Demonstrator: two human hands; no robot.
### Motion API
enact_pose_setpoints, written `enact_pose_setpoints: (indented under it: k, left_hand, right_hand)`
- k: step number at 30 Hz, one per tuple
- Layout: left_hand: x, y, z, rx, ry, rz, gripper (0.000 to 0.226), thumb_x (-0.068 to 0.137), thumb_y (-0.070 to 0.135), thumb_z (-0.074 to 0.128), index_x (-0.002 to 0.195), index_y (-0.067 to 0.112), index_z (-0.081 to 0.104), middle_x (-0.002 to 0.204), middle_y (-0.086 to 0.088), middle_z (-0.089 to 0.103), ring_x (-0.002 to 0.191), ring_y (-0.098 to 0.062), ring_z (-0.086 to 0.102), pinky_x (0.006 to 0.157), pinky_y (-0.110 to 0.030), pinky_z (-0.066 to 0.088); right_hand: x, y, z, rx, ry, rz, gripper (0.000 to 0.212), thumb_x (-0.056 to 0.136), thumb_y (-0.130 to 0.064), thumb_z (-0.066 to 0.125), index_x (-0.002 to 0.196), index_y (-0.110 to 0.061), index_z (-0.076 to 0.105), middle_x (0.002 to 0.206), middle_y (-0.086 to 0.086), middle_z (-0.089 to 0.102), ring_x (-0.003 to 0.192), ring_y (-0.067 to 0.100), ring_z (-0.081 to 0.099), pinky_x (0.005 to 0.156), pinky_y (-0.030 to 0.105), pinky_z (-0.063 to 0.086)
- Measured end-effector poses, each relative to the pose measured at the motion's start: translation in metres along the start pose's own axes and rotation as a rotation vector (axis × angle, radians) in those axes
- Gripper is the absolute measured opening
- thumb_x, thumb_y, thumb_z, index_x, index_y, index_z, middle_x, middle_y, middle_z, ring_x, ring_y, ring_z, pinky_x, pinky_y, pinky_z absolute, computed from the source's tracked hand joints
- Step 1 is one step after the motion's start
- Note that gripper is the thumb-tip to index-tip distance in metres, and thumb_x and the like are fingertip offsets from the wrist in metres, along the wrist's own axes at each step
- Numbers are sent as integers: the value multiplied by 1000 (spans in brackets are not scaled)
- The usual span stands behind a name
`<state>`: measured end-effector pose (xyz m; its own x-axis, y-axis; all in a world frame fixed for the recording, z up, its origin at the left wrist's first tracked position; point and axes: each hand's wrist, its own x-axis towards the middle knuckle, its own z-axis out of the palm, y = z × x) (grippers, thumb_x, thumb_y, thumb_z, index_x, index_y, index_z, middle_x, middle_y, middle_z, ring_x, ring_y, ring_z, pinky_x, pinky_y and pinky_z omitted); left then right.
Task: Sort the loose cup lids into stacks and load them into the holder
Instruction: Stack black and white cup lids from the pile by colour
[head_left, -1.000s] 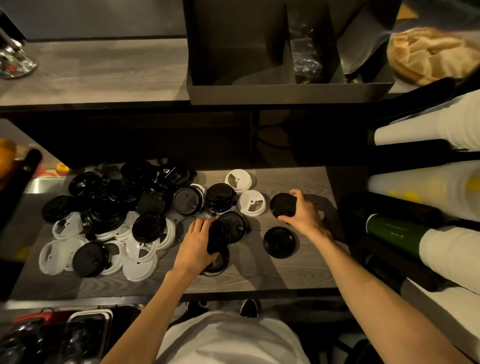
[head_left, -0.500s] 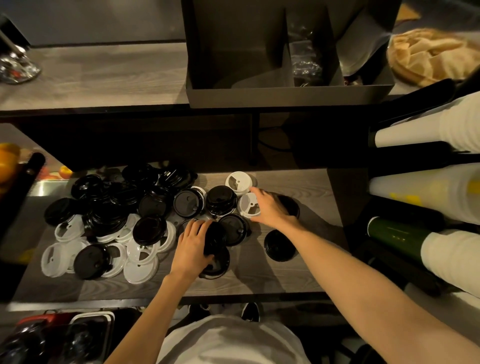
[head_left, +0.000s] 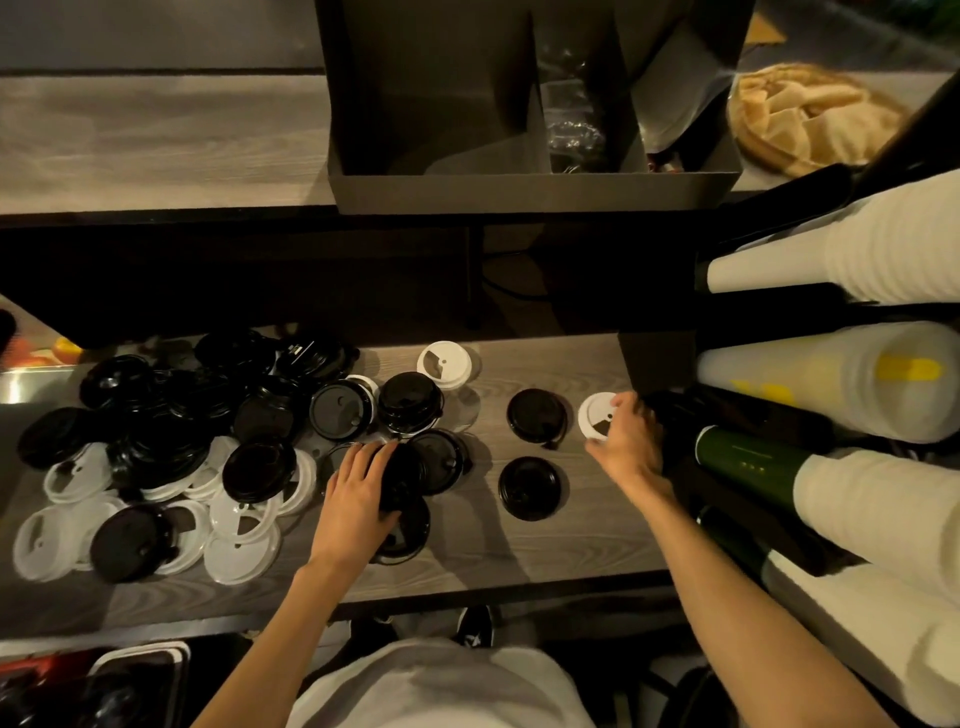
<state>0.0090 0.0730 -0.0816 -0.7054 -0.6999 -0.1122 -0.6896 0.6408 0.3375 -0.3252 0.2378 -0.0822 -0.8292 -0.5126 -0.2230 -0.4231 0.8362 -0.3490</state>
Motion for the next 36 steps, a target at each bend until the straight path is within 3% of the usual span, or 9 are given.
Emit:
enact_pose_setpoints:
  k: [5, 8, 10, 15, 20, 23, 26, 32, 36]
  left_hand:
    - [0, 4, 4, -16, 7, 22, 95, 78, 16, 83, 157, 20, 30, 157, -6, 37, 150, -31, 29, 118, -54, 36]
    - [-1, 1, 3, -24, 8, 15, 96, 78, 19, 82, 158, 22, 28, 157, -4, 37, 150, -30, 30, 118, -52, 37]
    - [-1, 0, 1, -36, 13, 14, 94, 77, 19, 83, 156, 20, 32, 155, -6, 40, 147, -30, 35, 116, -51, 38]
    - [-4, -7, -6, -27, 48, -50, 91, 74, 19, 86, 151, 15, 38, 145, -8, 47, 139, -32, 42, 113, -49, 42]
    - [-17, -22, -6, -17, 36, -133, 96, 70, 27, 89, 150, 18, 38, 141, -9, 47, 136, -34, 42, 114, -50, 40]
    - [-26, -32, -5, -50, 62, -193, 93, 71, 31, 89, 150, 19, 39, 140, -8, 47, 134, -32, 44, 110, -50, 42]
    - [-30, -37, -6, -62, 84, -212, 93, 71, 30, 90, 149, 18, 40, 140, -8, 47, 133, -32, 45, 109, -49, 42]
    - [-34, -46, -7, -85, 88, -211, 97, 72, 26, 89, 152, 17, 36, 141, -8, 45, 135, -32, 44, 112, -47, 41]
    - [-33, -47, -8, -100, 76, -183, 98, 73, 25, 89, 153, 19, 34, 142, -8, 43, 137, -31, 40, 113, -47, 41]
  right_hand:
    - [-4, 9, 10, -22, -16, -69, 59, 83, -20, 83, 131, -9, 49, 148, 15, 46, 132, 36, 52, 106, 46, 47]
    - [-11, -1, 15, -32, 50, -295, 45, 90, -19, 76, 131, -17, 57, 152, 4, 47, 135, 29, 50, 108, 43, 48]
    - [-15, -11, 20, -43, -31, -450, 46, 96, -17, 67, 140, -23, 56, 150, -1, 51, 137, 25, 49, 111, 41, 46]
    - [-14, -38, 31, -58, -95, -498, 49, 102, -17, 60, 149, -25, 51, 154, 1, 48, 140, 26, 47, 115, 44, 42]
    - [-32, -92, 33, 142, -118, -561, 34, 100, -18, 63, 133, -22, 57, 135, 2, 57, 120, 24, 60, 99, 41, 54]
    - [-47, -125, 43, 101, -458, -602, 70, 84, -24, 85, 143, -24, 47, 144, 1, 52, 130, 24, 54, 105, 44, 51]
    - [-53, -139, 59, -25, -488, -619, 107, 68, -32, 96, 154, -20, 34, 153, 5, 46, 140, 29, 43, 112, 44, 42]
    - [-58, -138, 83, 45, -388, -637, 102, 66, -45, 94, 150, -25, 37, 146, 3, 50, 134, 30, 41, 103, 41, 38]
    - [-58, -140, 86, 256, -432, -553, 95, 66, -38, 95, 144, -25, 42, 143, 1, 45, 130, 19, 43, 104, 32, 37]
